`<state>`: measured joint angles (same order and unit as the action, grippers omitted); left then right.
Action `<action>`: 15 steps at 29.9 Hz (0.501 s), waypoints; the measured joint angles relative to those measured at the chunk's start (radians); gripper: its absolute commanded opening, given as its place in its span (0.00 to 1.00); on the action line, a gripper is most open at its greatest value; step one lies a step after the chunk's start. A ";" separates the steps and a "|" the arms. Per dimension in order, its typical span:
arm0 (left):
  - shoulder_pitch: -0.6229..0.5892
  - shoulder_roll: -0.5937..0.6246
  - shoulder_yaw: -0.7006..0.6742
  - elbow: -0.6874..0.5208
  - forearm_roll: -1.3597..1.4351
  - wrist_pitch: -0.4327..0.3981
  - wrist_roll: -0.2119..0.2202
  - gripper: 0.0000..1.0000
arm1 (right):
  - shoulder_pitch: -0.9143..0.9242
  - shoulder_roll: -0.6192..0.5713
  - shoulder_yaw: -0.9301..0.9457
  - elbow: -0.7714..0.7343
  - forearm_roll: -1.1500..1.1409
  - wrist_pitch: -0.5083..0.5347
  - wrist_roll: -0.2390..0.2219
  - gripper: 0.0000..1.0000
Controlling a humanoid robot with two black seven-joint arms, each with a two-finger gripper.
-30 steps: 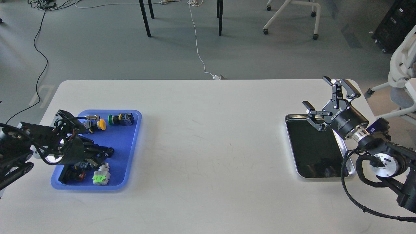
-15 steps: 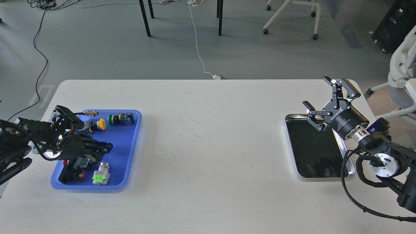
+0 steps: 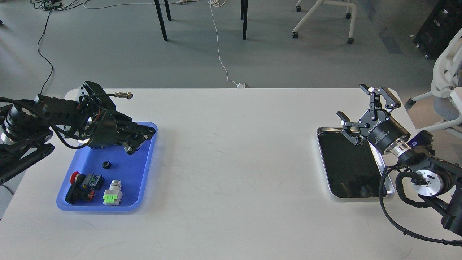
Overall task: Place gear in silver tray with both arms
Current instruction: 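Carry the gear with the left gripper to mid-table and release it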
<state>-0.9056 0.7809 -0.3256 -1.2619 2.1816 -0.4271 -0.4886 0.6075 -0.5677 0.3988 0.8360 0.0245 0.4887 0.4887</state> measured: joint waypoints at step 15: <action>-0.298 -0.408 0.270 0.115 0.000 -0.047 0.000 0.13 | 0.002 -0.011 0.002 -0.002 0.000 0.000 0.000 0.99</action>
<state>-1.2035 0.3733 -0.0555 -1.1468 2.1815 -0.4741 -0.4888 0.6095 -0.5790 0.4005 0.8344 0.0245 0.4887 0.4887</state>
